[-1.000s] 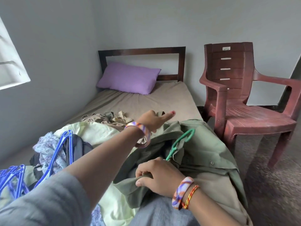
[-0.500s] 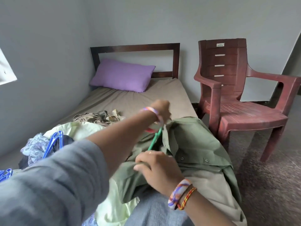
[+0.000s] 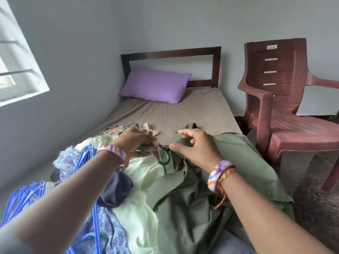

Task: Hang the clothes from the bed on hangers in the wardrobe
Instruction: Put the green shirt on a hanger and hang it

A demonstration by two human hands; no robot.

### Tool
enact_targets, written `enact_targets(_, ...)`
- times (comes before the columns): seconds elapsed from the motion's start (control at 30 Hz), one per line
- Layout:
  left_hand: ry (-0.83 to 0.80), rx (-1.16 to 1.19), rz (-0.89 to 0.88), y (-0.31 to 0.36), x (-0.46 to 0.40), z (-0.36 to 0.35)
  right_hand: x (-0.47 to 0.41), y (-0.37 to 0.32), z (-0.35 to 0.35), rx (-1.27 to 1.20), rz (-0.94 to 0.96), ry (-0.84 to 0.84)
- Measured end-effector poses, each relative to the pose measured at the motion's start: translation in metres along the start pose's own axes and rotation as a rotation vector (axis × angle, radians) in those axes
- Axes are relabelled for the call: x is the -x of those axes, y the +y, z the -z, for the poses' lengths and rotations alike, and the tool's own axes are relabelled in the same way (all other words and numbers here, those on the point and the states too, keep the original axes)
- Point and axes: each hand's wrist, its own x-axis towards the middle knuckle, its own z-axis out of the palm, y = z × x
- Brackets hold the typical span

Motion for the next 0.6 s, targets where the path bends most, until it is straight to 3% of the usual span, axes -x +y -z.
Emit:
enact_targets(0.1, -0.013, 0.552, 0.175, -0.007, 0.006, 0.005, -0.007, 0.007, -0.014, 0.242, -0.053, -0.314)
enact_targets(0.17, -0.064, 0.632, 0.188, -0.014, 0.007, 0.010, -0.009, 0.008, -0.030, 0.318, -0.014, -0.343)
enact_targets(0.23, -0.025, 0.588, 0.172, -0.022, 0.006, 0.018, -0.021, 0.006, -0.034, 0.190, 0.008, -0.190)
enact_targets(0.33, 0.116, 0.574, 0.159, -0.030, 0.007, 0.052, -0.043, 0.015, 0.002, -0.376, -0.100, 0.251)
enact_targets(0.4, 0.152, 0.667, 0.161, -0.036, 0.010, 0.077, -0.042, 0.033, 0.023, -0.486, -0.142, 0.340)
enact_targets(0.6, 0.216, 0.711, 0.278, -0.076, 0.006, 0.096, 0.004, 0.066, -0.019, -0.389, -0.284, -0.074)
